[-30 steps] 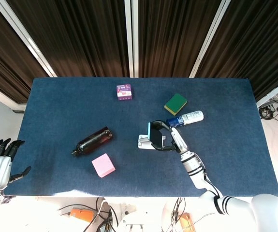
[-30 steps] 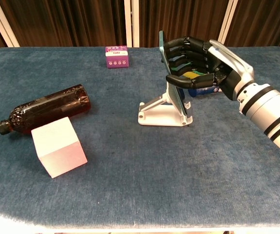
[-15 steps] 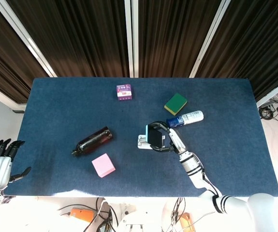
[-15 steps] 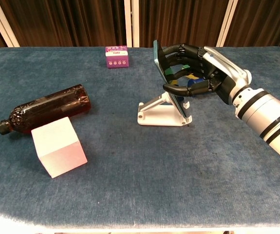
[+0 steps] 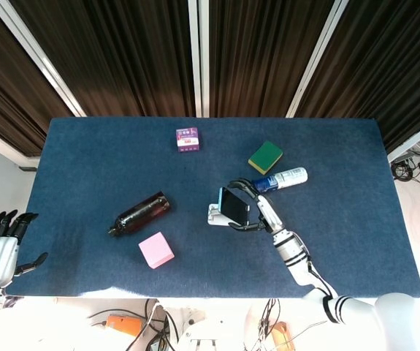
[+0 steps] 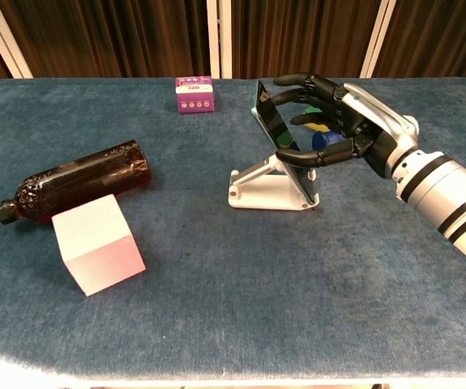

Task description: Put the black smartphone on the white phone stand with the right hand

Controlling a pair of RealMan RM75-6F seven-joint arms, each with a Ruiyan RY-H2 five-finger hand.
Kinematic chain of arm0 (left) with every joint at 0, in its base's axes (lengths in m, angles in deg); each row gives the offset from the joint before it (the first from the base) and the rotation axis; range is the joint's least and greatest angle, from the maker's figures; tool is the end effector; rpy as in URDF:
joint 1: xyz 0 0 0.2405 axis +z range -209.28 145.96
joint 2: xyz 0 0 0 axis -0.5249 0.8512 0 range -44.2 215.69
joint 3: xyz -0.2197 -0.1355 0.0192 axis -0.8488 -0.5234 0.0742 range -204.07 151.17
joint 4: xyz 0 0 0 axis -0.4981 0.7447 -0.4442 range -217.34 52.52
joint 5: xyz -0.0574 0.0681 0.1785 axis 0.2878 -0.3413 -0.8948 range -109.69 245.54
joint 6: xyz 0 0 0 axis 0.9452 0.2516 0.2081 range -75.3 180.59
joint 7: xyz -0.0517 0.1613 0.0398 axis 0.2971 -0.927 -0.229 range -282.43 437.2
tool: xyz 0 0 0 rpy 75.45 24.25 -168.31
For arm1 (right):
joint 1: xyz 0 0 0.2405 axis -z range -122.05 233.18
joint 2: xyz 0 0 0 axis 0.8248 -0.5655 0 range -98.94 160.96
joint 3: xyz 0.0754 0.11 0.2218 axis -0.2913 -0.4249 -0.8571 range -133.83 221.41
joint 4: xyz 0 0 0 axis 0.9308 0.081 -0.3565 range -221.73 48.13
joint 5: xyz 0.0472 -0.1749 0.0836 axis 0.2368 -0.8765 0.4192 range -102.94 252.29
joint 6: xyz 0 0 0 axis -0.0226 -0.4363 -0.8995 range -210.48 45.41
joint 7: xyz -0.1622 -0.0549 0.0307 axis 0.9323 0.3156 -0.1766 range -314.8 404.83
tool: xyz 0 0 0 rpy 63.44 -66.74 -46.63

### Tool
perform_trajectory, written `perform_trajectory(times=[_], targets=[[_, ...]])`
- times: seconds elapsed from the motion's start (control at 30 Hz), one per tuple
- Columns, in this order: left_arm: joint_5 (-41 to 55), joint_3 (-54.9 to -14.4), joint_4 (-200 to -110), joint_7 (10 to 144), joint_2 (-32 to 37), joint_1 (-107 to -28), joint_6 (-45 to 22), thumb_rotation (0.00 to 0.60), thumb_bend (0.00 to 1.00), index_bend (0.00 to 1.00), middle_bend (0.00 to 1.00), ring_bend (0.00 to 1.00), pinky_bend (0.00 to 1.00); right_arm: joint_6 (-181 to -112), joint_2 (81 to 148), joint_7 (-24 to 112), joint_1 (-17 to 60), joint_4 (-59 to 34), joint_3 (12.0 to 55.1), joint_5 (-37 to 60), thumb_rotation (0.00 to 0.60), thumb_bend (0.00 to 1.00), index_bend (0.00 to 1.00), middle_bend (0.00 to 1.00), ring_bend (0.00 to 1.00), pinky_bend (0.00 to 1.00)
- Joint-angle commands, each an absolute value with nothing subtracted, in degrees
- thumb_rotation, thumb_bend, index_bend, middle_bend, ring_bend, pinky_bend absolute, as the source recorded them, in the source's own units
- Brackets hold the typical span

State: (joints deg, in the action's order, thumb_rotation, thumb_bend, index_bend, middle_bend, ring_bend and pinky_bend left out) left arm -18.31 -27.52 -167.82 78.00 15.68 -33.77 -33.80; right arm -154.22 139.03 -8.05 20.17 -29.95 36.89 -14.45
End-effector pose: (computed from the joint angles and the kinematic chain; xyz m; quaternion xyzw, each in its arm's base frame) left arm -0.3331 0.1895 0.1453 -0.5874 -0.4010 -0.3714 0.5968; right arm -0.1524 -0.3405 -0.0640 0.4941 -0.5921 0.6223 0.1342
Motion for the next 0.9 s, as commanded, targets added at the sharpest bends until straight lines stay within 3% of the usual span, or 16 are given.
perform_trajectory(times=[0.03, 0.3, 0.6, 0.77, 0.9], targets=[[-18.4, -27.5, -167.9, 77.9, 15.7, -33.9, -33.8, 0.6, 0.11, 0.17, 0.16, 0.06, 0.0, -154.4, 138.7, -8.2, 20.4, -29.7, 37.0, -14.5, 0.6, 0.27, 0.15, 0.22, 0.07, 0.18], [-18.4, -27.5, -167.6, 78.2, 15.8, -33.8, -33.8, 0.6, 0.11, 0.17, 0.16, 0.06, 0.0, -157.5, 133.5, -2.0, 22.1, -26.5, 37.8, -15.9, 0.6, 0.27, 0.11, 0.16, 0.02, 0.11], [-18.6, -27.7, -166.8, 79.2, 15.5, -33.9, -34.1, 0.6, 0.11, 0.17, 0.16, 0.06, 0.0, -158.5, 108.3, 37.1, 30.5, -4.9, 42.9, -13.1, 0.6, 0.27, 0.0, 0.09, 0.0, 0.11], [-19.0, -27.7, -166.6, 79.2, 15.0, -33.9, -34.5, 0.6, 0.11, 0.17, 0.16, 0.06, 0.0, -164.0, 98.3, 43.3, 37.7, 4.2, 46.1, -11.5, 0.6, 0.27, 0.0, 0.05, 0.0, 0.08], [-19.3, -27.7, -166.4, 79.2, 14.6, -33.9, -34.9, 0.6, 0.11, 0.17, 0.16, 0.06, 0.0, -169.2, 94.4, 41.5, 43.3, 5.9, 48.2, -11.7, 0.6, 0.27, 0.0, 0.03, 0.0, 0.05]])
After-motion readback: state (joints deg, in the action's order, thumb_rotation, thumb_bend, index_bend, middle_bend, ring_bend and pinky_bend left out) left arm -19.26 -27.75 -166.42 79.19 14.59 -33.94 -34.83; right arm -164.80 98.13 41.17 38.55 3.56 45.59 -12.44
